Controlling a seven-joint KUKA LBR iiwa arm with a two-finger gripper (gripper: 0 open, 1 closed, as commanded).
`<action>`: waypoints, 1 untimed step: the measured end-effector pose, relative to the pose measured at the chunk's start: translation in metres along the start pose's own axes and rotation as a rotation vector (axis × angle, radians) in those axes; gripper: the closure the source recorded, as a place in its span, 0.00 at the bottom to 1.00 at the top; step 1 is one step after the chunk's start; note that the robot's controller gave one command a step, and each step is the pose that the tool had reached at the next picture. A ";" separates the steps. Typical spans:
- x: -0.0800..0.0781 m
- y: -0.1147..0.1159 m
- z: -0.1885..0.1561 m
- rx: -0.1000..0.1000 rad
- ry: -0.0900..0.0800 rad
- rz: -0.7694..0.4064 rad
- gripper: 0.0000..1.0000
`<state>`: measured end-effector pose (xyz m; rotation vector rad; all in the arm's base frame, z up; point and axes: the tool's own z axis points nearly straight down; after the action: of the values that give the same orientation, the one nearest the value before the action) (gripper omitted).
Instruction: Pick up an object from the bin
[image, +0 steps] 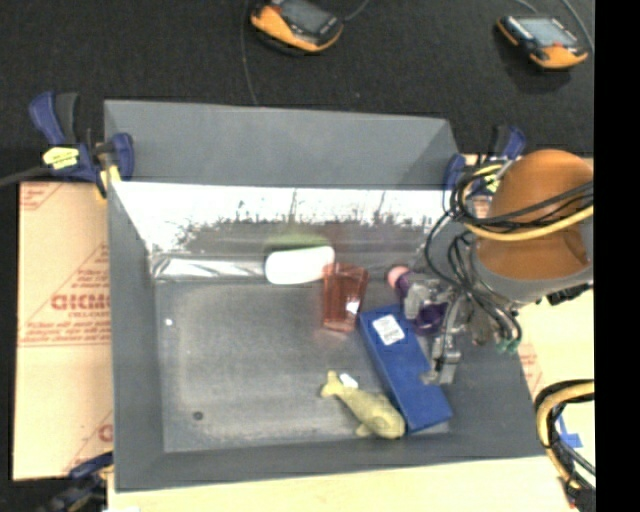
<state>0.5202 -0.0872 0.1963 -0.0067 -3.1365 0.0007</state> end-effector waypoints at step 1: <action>-0.001 0.000 -0.004 0.001 -0.007 -0.003 0.00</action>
Offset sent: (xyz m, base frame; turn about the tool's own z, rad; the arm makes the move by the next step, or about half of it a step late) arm -0.0265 0.0416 -0.1263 0.1508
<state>0.5215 -0.0868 0.2007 -0.0020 -3.1439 0.0022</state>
